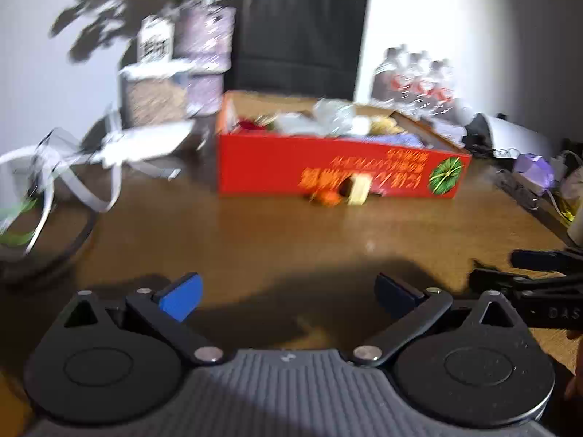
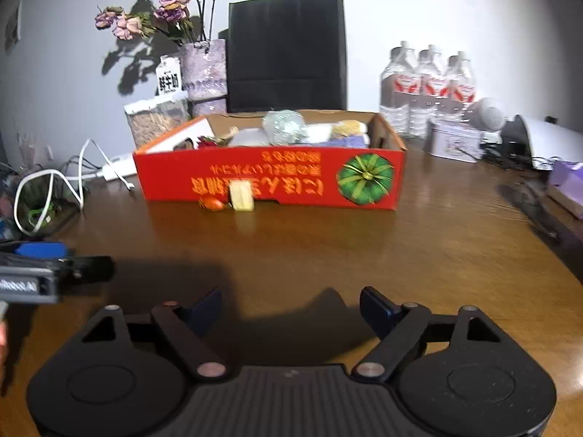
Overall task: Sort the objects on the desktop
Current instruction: 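Withdraw both open tools from the box back over the table, then grasp the small orange wrapped item with the left tool while the right tool grasps the cream block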
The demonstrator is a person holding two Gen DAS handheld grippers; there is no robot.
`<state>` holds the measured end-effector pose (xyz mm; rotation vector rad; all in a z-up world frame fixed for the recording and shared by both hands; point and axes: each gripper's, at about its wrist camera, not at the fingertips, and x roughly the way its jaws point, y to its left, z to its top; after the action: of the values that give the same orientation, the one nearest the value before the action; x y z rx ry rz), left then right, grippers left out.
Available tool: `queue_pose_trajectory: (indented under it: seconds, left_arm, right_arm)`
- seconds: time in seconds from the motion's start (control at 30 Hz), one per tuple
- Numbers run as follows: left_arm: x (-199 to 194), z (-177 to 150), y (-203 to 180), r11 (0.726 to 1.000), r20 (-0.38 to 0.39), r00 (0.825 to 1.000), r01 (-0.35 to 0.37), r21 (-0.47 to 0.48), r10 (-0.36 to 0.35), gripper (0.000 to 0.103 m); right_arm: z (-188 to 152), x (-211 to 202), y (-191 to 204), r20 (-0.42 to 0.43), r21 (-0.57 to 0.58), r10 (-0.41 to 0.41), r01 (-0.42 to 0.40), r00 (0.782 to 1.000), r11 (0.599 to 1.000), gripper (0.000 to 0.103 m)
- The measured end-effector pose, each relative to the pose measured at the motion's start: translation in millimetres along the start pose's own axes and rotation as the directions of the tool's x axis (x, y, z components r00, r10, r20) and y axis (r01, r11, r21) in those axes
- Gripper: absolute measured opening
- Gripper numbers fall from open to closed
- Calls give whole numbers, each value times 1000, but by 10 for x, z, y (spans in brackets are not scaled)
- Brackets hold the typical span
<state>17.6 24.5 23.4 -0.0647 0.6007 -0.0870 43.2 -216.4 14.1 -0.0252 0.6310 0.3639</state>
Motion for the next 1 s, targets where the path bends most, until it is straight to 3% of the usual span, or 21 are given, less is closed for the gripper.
queue_pose_trajectory:
  seconds: [0.17, 0.27, 0.3, 0.53, 0.6, 0.63, 0.67, 0.7, 0.8, 1.0]
  left_arm:
    - [362, 281, -21, 992, 12, 998, 55, 111, -57, 89]
    - [581, 435, -53, 984, 2, 998, 67, 166, -68, 88]
    - [653, 468, -49, 982, -2, 997, 80, 171, -81, 86]
    - [926, 487, -20, 978, -42, 994, 108, 177, -102, 81]
    - [979, 468, -6, 979, -59, 993, 106, 171, -97, 75]
    - [1002, 467, -3, 980, -70, 993, 104, 169, -93, 73]
    - [1022, 469, -5, 980, -84, 993, 101, 169, -88, 67]
    - [1032, 469, -15, 980, -93, 992, 99, 173, -84, 64]
    - [1047, 482, -66, 978, -92, 992, 97, 183, -82, 58]
    - [1195, 562, -221, 986, -92, 993, 81, 148, -67, 60]
  right_arm:
    - [342, 399, 22, -19, 30, 55, -55, 998, 998, 66]
    - [526, 637, 54, -31, 60, 76, -74, 997, 995, 62]
    - [575, 723, 64, -37, 66, 71, -68, 997, 995, 55]
    - [814, 1222, 117, -103, 164, 147, -129, 984, 978, 52]
    - [827, 1311, 143, -119, 183, 126, -103, 985, 978, 44]
    - [833, 1323, 142, -106, 199, 112, -89, 988, 976, 40]
    - [835, 1336, 126, -106, 221, 120, -95, 987, 971, 28]
    - [824, 1333, 86, -91, 250, 160, -133, 983, 959, 24]
    - [788, 1236, -21, -68, 295, 150, -124, 986, 947, 23]
    - [708, 854, -254, 14, 193, 47, -49, 999, 980, 23]
